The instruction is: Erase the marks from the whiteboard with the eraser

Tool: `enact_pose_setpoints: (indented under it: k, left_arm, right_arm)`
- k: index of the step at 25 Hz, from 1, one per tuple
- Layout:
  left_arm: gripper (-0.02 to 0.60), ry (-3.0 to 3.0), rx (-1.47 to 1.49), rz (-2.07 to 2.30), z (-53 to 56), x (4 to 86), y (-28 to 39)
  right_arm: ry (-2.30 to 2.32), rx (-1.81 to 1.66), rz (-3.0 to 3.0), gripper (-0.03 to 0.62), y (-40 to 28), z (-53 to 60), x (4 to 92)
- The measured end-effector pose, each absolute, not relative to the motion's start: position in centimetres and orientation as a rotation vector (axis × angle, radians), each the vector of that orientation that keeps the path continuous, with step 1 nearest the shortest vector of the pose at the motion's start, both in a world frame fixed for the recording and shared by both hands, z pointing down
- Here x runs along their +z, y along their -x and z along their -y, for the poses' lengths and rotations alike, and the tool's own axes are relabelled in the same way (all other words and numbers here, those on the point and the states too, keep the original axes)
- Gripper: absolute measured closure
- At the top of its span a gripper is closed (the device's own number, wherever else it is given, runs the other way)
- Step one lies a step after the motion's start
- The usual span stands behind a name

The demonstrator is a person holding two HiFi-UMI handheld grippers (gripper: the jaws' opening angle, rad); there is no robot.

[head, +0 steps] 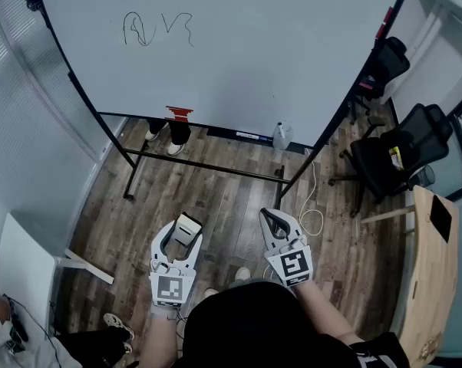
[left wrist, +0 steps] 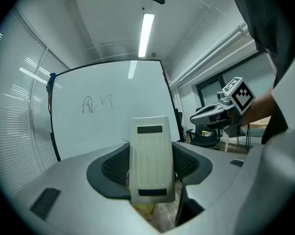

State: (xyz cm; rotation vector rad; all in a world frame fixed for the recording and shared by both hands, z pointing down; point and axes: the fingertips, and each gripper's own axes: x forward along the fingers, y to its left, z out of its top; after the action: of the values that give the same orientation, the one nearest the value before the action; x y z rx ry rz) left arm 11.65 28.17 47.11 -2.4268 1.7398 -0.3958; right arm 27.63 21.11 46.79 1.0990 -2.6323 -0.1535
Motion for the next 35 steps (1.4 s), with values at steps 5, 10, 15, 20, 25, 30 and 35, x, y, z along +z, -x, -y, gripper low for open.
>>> enact_pose_setpoints:
  k: [5, 10, 15, 20, 25, 30, 35]
  left_arm:
    - [0.314, 2.417, -0.407, -1.709, -25.6, 46.5, -13.7]
    - [0.314, 2.41, -0.442, -1.711, -23.8, 46.9, -15.6]
    - [0.314, 2.413, -0.487, -1.704, -22.3, 48.0, -16.3]
    - [0.314, 2.422, -0.489, -1.693, -18.7, 48.8, -15.1]
    - [0.314, 2.437, -0.439, -1.656, -12.9, 48.6, -12.1]
    - [0.314, 2.469, -0.377, -1.603, -5.5, 47.1, -8.3]
    - [0.314, 2.485, -0.342, -1.494, 2.2, 45.8, -4.6]
  right_arm:
    - [-1.095, -0.158, 2.65, 0.566, -29.1, -19.3, 46.6]
    - [-1.101, -0.047, 2.721, 0.565, -31.4, -17.3, 47.2]
    - [-1.131, -0.027, 2.724, 0.565, -32.6, -15.4, 47.8]
    - [-1.132, -0.016, 2.705, 0.565, -31.5, -12.7, 48.6]
    - [-1.133, -0.094, 2.682, 0.565, -28.0, -7.8, 48.1]
    - [-1.192, -0.126, 2.629, 0.565, -23.6, -1.9, 47.1]
    - [-1.28, -0.149, 2.572, 0.565, -19.3, 3.9, 45.9]
